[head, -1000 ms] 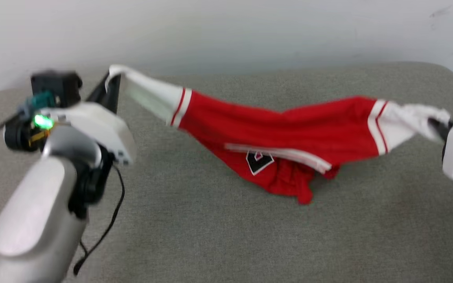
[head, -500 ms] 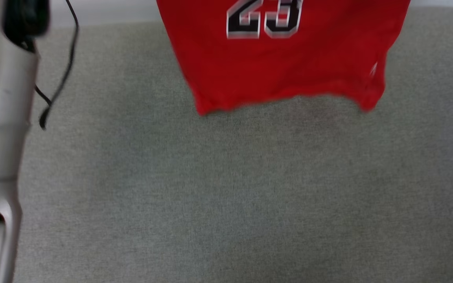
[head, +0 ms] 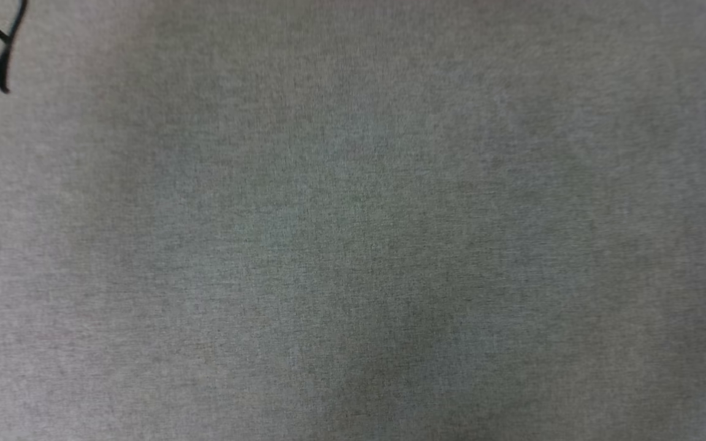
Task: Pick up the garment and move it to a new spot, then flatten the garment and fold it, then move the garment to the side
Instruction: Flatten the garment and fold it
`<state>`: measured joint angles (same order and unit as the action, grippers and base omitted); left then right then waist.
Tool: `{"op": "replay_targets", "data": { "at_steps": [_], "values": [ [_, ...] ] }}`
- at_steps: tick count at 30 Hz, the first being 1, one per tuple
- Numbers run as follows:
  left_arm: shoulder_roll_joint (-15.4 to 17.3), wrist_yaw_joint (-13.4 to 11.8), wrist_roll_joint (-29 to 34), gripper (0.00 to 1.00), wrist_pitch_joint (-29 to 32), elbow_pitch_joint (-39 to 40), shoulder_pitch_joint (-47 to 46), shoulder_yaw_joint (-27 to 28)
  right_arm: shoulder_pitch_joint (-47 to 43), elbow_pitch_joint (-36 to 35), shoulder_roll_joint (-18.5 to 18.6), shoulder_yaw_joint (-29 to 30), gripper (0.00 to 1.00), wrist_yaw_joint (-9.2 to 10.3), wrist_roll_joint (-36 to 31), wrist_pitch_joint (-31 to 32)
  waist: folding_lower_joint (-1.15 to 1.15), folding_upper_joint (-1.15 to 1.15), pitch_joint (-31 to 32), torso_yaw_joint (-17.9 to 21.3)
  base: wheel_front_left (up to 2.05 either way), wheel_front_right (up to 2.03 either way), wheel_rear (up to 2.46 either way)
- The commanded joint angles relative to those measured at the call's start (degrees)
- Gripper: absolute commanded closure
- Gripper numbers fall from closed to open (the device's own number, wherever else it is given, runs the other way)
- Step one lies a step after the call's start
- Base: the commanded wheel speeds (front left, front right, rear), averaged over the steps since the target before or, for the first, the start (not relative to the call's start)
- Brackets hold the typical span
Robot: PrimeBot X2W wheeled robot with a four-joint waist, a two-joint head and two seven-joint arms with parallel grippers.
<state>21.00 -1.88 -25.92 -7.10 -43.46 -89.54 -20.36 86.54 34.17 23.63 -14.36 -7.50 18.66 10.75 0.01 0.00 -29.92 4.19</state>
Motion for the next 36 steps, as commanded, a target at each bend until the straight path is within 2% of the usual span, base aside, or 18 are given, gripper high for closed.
{"op": "replay_targets", "data": {
  "at_steps": [1, 10, 13, 17, 21, 25, 29, 32, 36],
  "values": [
    [-0.34, 0.39, -0.26, 1.0, -0.62, -0.91, -0.42, -0.06, 0.36, 0.93, -0.53, -0.33, 1.0, 0.02, 0.37, -0.51, -0.01, 0.0, -1.68, -0.24, 0.0, 0.0, 0.0],
    [-4.08, 3.49, -3.07, 1.0, -5.7, -13.02, 4.37, 0.28, -3.2, 13.43, -4.25, -3.82, 1.0, 0.03, 4.41, -5.28, -0.01, 0.0, -3.22, -0.63, 0.0, 0.0, 0.0],
    [-4.66, 4.43, -3.49, 1.0, -7.17, -15.63, 8.64, 0.22, -6.63, 16.96, -5.38, -5.25, 1.0, 0.02, 6.48, -6.62, -0.01, 0.0, -1.61, -0.55, 0.0, 0.0, 0.0],
    [-3.62, 5.15, -3.85, 1.0, -8.08, -16.35, 15.93, 1.48, -13.27, 20.08, -6.38, -7.29, 1.0, 0.02, 9.88, -8.53, -0.01, 0.0, 2.66, -0.23, 0.0, 0.0, 0.0],
    [-2.65, 4.89, -4.5, 1.0, -8.12, -10.49, 26.83, 5.03, -21.55, 20.72, -6.14, -9.3, 1.0, 0.02, 12.78, -11.44, -0.01, 0.0, 7.73, -0.49, 0.0, 0.0, 0.0],
    [-2.36, 3.57, -4.3, 1.0, -8.15, -2.06, 39.8, 8.74, -30.57, 18.59, -5.75, -11.19, 1.0, 0.02, 15.99, -14.11, -0.01, 0.0, 13.29, -0.41, 0.0, 0.0, 0.0],
    [-3.31, 1.49, -3.89, 1.0, -8.15, 6.37, 53.69, 10.31, -39.73, 14.79, -4.22, -12.5, 1.0, 0.02, 17.9, -15.63, -0.01, 0.0, 17.77, -0.35, 0.0, 0.0, 0.0],
    [-2.81, 0.0, -4.53, 1.0, -8.15, 12.32, 62.91, 11.36, -46.71, 11.13, -3.42, -12.46, 1.0, 0.02, 19.4, -15.9, -0.01, 0.0, 20.7, -0.27, 0.0, 0.0, 0.0],
    [-2.27, -3.25, -5.25, 1.0, -6.43, 20.82, 74.98, 12.25, -55.99, 5.95, -1.87, -10.76, 1.0, 0.03, 19.49, -15.38, -0.01, 0.0, 24.07, -0.26, 0.0, 0.0, 0.0]
  ]
}}
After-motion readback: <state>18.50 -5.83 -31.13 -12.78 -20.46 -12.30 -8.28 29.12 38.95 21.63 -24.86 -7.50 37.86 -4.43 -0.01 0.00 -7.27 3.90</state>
